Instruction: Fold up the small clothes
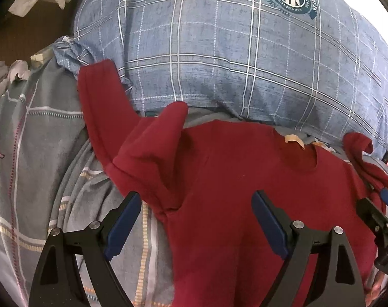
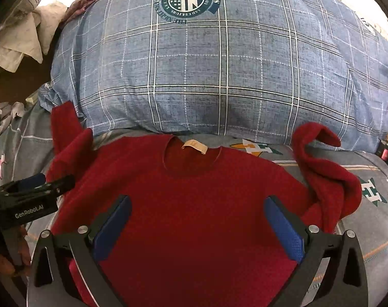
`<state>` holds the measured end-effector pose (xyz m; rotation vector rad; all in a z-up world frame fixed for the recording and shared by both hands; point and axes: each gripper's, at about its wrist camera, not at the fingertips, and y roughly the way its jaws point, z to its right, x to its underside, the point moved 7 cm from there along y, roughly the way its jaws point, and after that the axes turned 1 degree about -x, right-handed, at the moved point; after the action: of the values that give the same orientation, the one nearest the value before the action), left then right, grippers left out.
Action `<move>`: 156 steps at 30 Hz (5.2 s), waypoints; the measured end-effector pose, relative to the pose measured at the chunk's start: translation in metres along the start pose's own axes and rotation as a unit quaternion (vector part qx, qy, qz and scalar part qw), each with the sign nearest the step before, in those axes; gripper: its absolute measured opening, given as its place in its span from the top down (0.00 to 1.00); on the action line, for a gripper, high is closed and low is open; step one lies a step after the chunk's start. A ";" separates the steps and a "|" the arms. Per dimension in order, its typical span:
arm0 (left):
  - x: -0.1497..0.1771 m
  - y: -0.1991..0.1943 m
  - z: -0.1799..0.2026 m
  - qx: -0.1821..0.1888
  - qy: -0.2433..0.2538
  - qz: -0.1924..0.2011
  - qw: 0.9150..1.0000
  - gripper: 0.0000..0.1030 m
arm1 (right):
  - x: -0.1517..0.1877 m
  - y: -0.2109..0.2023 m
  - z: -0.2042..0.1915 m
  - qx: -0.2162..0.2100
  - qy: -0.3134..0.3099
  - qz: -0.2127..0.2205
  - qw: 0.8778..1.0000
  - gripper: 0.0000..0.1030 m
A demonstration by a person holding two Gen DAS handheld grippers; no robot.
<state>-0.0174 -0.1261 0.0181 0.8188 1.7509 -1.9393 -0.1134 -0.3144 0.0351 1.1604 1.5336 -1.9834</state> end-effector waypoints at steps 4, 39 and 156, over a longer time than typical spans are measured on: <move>0.002 -0.001 -0.002 -0.002 -0.001 0.008 1.000 0.14 | 0.002 0.002 0.003 -0.003 0.007 -0.006 1.000 0.00; 0.004 -0.001 -0.012 -0.010 -0.005 0.006 1.000 0.14 | 0.010 0.013 -0.002 -0.003 -0.017 -0.022 1.000 0.00; -0.025 -0.001 -0.162 -0.119 -0.190 0.013 0.974 0.14 | -0.156 0.010 -0.199 -0.364 -0.022 -0.008 0.931 0.91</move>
<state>0.0258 0.0314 0.0287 0.3555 1.6796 -1.6888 0.0608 -0.1626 0.1389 0.7734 1.9950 -1.2240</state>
